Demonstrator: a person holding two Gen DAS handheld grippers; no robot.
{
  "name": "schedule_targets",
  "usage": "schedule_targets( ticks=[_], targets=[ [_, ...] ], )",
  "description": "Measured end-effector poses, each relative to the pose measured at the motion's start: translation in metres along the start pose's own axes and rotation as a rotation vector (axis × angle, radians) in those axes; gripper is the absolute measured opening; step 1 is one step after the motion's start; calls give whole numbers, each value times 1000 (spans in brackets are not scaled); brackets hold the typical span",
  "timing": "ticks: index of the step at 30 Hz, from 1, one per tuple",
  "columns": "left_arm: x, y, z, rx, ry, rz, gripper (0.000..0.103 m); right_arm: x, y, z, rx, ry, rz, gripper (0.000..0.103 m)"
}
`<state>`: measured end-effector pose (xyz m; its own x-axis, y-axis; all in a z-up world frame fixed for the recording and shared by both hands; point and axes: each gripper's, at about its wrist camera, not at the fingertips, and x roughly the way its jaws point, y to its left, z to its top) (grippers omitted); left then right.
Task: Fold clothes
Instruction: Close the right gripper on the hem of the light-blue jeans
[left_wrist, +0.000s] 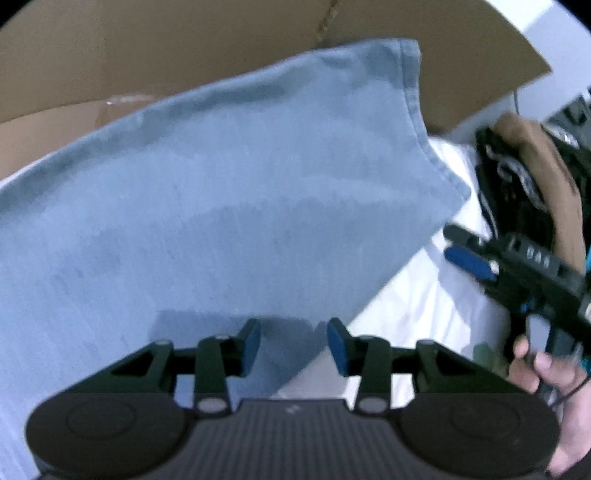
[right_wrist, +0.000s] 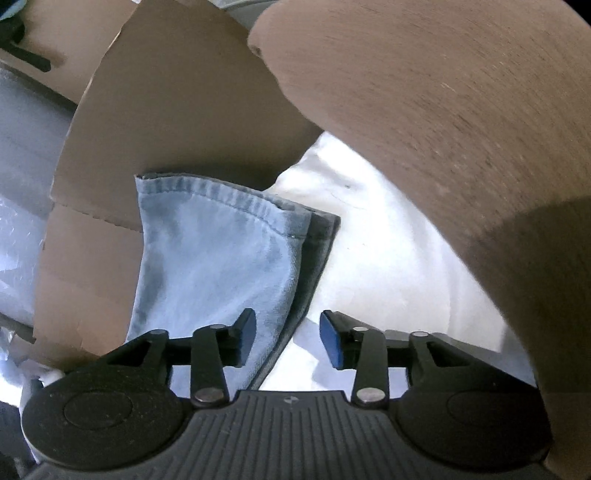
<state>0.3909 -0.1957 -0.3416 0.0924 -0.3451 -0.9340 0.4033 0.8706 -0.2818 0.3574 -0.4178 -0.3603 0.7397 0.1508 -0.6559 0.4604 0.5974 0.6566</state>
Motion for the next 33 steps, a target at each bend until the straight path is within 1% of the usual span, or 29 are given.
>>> schedule_targets(
  ticks=[2, 5, 7, 9, 14, 19, 21, 23, 24, 26, 27, 29, 33],
  targets=[
    [7, 0, -4, -10, 34, -8, 43, 2, -3, -1, 16, -9, -2, 46],
    [13, 0, -9, 1, 47, 0, 43, 8, -6, -1, 49, -30, 6, 46],
    [13, 3, -11, -13, 48, 1, 43, 13, -7, 1, 68, -42, 12, 46],
    [9, 8, -10, -49, 43, -7, 42, 18, -8, 4, 86, -53, 25, 46],
    [-4, 23, -10, -93, 12, -4, 42, 28, -8, 11, 101, -80, 39, 46],
    [-9, 37, -11, -130, 5, 3, 42, 31, -6, 15, 70, -101, 43, 45],
    [-11, 40, -11, -147, 3, -6, 42, 29, -4, 16, 52, -117, 48, 45],
    [-12, 43, -10, -165, 1, -17, 42, 24, 0, 19, 21, -129, 65, 40],
    [-13, 44, -9, -174, -1, -23, 42, 20, 2, 20, 2, -134, 79, 40],
    [-14, 47, -8, -194, -5, -34, 42, 15, 8, 23, -68, -133, 104, 40],
    [-14, 49, -7, -207, -10, -37, 42, 15, 9, 25, -84, -128, 103, 40],
    [-13, 52, -5, -230, -17, -38, 42, 17, 11, 28, -114, -119, 98, 40],
    [-10, 59, -5, -264, -15, -45, 42, 24, 13, 25, -139, -112, 84, 40]
  ],
)
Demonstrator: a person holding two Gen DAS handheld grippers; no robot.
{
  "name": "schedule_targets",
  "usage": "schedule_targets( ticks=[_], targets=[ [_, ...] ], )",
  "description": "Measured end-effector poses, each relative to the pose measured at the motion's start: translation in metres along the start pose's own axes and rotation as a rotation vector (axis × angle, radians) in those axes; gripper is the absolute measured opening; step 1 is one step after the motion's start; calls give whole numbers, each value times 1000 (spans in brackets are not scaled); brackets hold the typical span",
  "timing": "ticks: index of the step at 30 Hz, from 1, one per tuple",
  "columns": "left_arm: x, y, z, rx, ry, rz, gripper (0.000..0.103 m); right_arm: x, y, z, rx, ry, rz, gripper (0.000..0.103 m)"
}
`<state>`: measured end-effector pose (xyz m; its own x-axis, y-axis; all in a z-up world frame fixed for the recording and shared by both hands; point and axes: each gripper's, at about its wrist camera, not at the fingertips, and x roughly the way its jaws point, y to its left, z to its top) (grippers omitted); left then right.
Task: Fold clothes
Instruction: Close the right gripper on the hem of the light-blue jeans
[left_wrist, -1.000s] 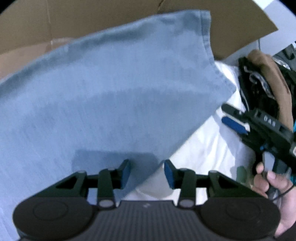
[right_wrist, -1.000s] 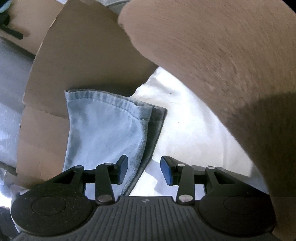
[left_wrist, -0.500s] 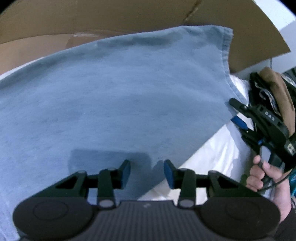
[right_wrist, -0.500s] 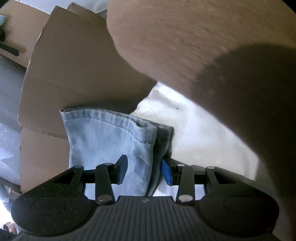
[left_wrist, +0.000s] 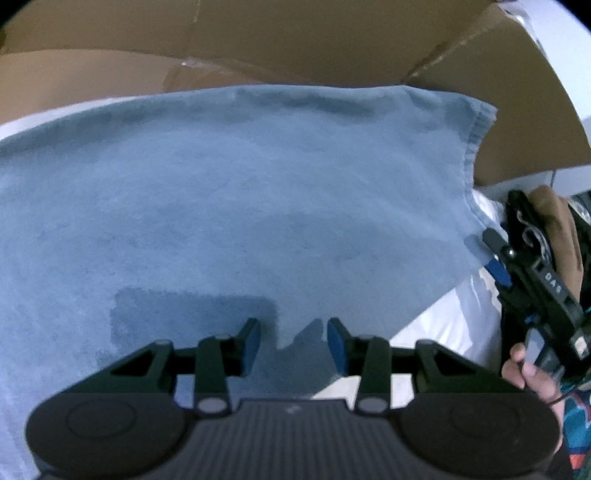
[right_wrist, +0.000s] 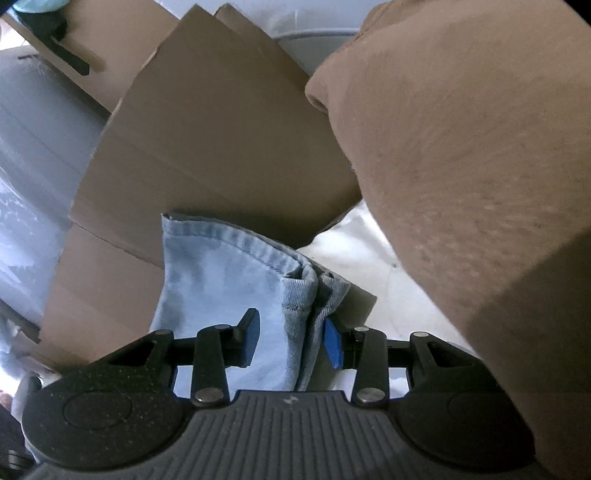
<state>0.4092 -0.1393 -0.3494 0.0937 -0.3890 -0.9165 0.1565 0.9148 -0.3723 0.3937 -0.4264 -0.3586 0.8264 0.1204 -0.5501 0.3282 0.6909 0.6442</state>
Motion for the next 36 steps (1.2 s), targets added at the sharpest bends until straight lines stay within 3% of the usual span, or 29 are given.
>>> schedule_targets(
  ticks=[15, 17, 19, 25, 30, 36],
  targets=[
    [7, 8, 7, -102, -13, -55, 42, 12, -4, -5, -129, 0, -21, 41],
    [7, 6, 7, -102, -13, -61, 42, 10, -6, -6, -122, 2, -29, 35],
    [8, 6, 7, -105, -15, -64, 42, 9, -6, -5, -113, 4, -35, 22],
    [8, 2, 7, -153, -34, -80, 42, 14, 1, 1, -132, 12, -53, 12],
    [3, -1, 7, -161, -46, -115, 42, 10, 5, 8, -115, 26, -66, 7],
    [-25, 22, 8, -188, -106, -102, 42, 6, 14, 17, -71, 26, -66, 6]
  ],
)
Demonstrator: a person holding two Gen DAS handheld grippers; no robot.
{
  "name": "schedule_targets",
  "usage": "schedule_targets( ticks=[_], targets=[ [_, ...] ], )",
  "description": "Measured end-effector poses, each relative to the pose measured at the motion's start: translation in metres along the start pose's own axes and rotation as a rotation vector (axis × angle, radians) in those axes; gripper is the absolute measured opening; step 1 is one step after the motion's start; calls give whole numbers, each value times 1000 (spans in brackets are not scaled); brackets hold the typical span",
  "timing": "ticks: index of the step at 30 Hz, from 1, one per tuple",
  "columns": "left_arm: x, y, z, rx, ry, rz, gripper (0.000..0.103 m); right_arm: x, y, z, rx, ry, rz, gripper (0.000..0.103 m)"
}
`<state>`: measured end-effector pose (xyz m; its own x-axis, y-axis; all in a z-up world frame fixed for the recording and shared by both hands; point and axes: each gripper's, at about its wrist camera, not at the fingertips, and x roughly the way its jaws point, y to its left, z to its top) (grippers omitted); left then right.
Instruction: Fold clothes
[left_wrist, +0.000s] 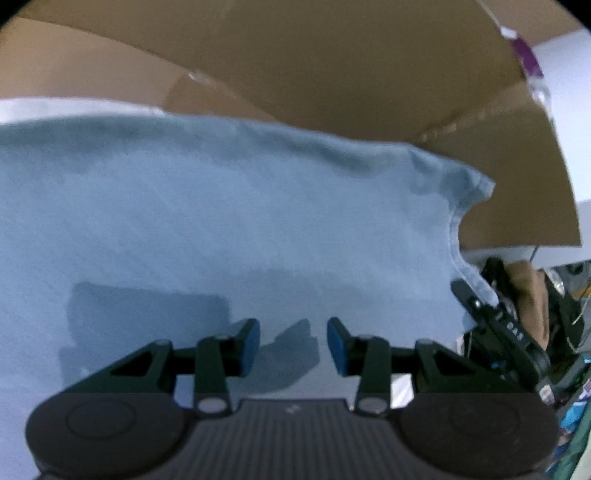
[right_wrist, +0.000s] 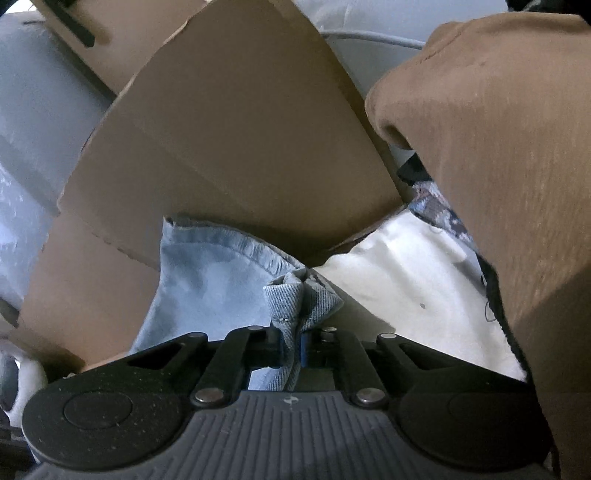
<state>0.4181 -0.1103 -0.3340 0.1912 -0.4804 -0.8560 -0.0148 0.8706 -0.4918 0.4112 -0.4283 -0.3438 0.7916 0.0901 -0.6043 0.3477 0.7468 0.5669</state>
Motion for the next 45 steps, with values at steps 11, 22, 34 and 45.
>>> schedule_targets(
  ticks=[11, 22, 34, 45],
  targets=[
    [-94, 83, -19, 39, -122, 148, 52, -14, 17, 20, 22, 37, -21, 6],
    [-165, 160, -52, -13, -167, 277, 64, -15, 21, 21, 13, 50, -59, 6],
    [-224, 192, -132, 40, -225, 312, 71, -21, 38, 24, -1, 66, -100, 6],
    [-223, 212, -231, -93, -251, 382, 70, -31, 49, 33, -6, 72, -124, 6]
  ],
)
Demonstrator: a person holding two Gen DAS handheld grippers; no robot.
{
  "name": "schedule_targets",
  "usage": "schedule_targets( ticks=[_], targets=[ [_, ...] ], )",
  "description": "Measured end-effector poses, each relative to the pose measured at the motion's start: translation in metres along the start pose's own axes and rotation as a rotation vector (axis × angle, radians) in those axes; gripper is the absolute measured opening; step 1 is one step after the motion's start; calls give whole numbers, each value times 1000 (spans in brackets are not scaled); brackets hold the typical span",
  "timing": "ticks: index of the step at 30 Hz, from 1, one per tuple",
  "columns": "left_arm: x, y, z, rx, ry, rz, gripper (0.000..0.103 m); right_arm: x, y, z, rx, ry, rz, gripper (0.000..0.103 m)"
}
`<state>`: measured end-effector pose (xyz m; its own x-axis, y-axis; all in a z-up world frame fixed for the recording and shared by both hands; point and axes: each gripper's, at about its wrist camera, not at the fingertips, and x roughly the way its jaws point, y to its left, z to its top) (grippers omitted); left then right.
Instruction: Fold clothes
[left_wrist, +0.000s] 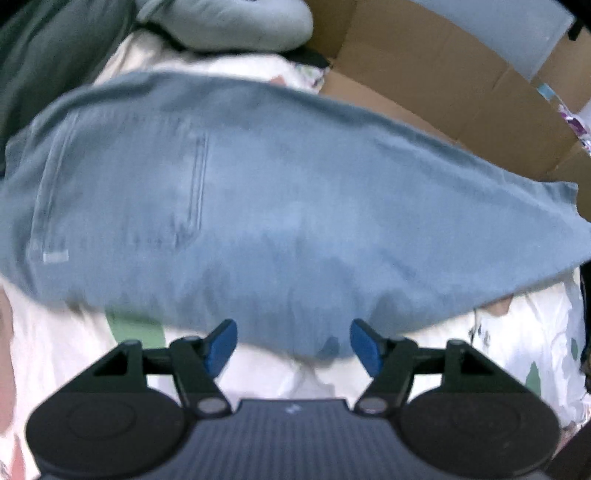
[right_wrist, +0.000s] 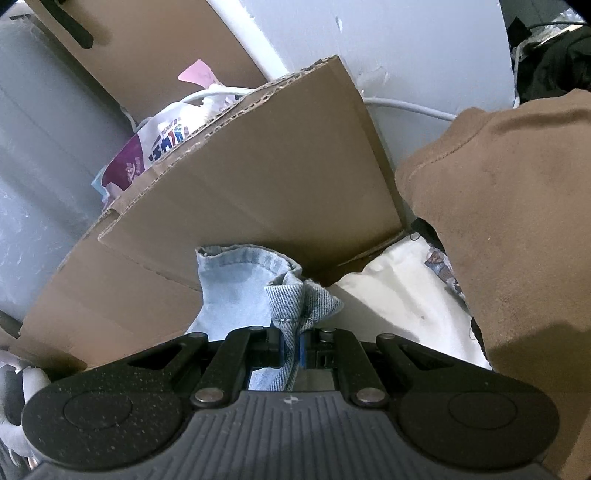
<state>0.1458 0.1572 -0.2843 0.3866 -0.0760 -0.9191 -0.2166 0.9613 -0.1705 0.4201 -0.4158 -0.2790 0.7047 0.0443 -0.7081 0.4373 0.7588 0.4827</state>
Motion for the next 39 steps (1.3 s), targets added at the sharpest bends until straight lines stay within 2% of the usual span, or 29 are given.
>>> schedule_targets(
  ticks=[9, 18, 22, 24, 27, 33, 39],
  targets=[
    [37, -12, -32, -14, -8, 41, 70, 1, 7, 4, -63, 43, -46, 6],
    [64, -13, -33, -97, -53, 129, 69, 7, 11, 7, -99, 64, -75, 6],
    [53, -9, -27, -153, -111, 102, 65, 9, 8, 6, -98, 71, -79, 6],
    [44, -7, -21, -186, -154, 106, 65, 9, 7, 6, -92, 68, -75, 6],
    [33, 4, -15, -265, -190, 56, 65, 9, 5, 5, -68, 63, -67, 6],
    [45, 19, -9, -448, -192, 23, 65, 9, 2, 1, -43, 64, -64, 6],
    [59, 13, -13, -570, -195, 59, 65, 10, 1, -1, -36, 63, -67, 6]
  ],
)
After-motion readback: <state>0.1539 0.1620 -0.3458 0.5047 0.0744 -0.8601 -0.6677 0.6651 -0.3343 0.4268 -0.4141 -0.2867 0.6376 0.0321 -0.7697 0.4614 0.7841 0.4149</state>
